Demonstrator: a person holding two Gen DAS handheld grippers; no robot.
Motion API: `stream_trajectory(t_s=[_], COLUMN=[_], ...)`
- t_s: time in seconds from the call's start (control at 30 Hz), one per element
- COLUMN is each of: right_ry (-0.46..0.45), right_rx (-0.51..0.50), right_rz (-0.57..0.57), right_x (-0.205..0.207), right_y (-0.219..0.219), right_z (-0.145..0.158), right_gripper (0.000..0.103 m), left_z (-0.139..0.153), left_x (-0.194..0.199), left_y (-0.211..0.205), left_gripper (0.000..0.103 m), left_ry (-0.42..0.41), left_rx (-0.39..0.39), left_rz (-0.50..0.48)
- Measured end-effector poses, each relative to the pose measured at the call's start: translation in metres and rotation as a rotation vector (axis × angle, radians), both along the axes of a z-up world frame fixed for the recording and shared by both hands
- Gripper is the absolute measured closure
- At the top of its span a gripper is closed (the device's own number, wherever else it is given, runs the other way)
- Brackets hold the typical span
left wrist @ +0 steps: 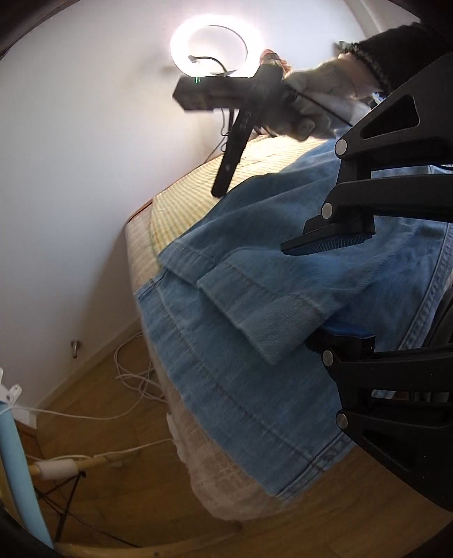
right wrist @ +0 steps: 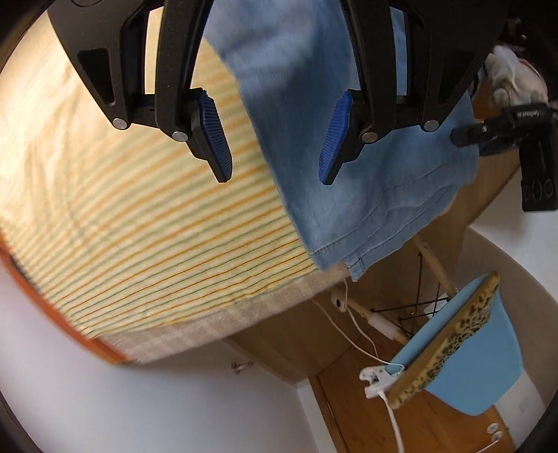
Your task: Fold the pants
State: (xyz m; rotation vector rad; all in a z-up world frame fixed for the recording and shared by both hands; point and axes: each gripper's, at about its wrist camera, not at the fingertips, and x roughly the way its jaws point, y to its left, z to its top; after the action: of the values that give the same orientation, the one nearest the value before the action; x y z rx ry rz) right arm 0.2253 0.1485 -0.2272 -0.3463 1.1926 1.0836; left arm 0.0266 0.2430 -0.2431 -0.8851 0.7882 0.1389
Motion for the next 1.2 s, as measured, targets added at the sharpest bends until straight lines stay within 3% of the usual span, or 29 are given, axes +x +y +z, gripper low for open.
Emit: stream_trajectory(t_s=[0.07, 0.13, 0.2, 0.4, 0.67, 0.8, 1.0, 1.2], right_ry=[0.028, 0.054, 0.020, -0.109, -0.186, -0.164, -0.172, -0.149], right_rx=[0.005, 0.025, 0.029, 0.063, 0.140, 0.146, 0.062, 0.080], right_rz=[0.016, 0.049, 0.080, 0.117, 0.123, 0.119, 0.149, 0.114], right_x=[0.000, -0.004, -0.014, -0.039, -0.057, -0.056, -0.060, -0.058], right_y=[0.009, 0.015, 0.021, 0.022, 0.045, 0.069, 0.105, 0.096], right_z=[-0.009, -0.012, -0.009, 0.031, 0.082, 0.076, 0.040, 0.032], right_gripper=[0.055, 0.084, 0.093, 0.097, 0.098, 0.099, 0.101, 0.101], left_z=[-0.001, 0.000, 0.003, 0.010, 0.017, 0.015, -0.005, -0.017], left_x=[-0.002, -0.001, -0.003, -0.008, -0.032, -0.041, -0.044, -0.043], left_y=[0.002, 0.002, 0.001, 0.008, 0.036, 0.044, 0.046, 0.048], left_gripper=[0.072, 0.074, 0.094, 0.096, 0.097, 0.097, 0.097, 0.096], left_ry=[-0.010, -0.019, -0.030, -0.080, -0.115, -0.112, -0.080, -0.046], left_rx=[0.002, 0.009, 0.020, 0.020, 0.022, 0.025, -0.003, -0.032], left_rz=[0.001, -0.010, -0.018, -0.018, 0.043, 0.051, 0.057, 0.052])
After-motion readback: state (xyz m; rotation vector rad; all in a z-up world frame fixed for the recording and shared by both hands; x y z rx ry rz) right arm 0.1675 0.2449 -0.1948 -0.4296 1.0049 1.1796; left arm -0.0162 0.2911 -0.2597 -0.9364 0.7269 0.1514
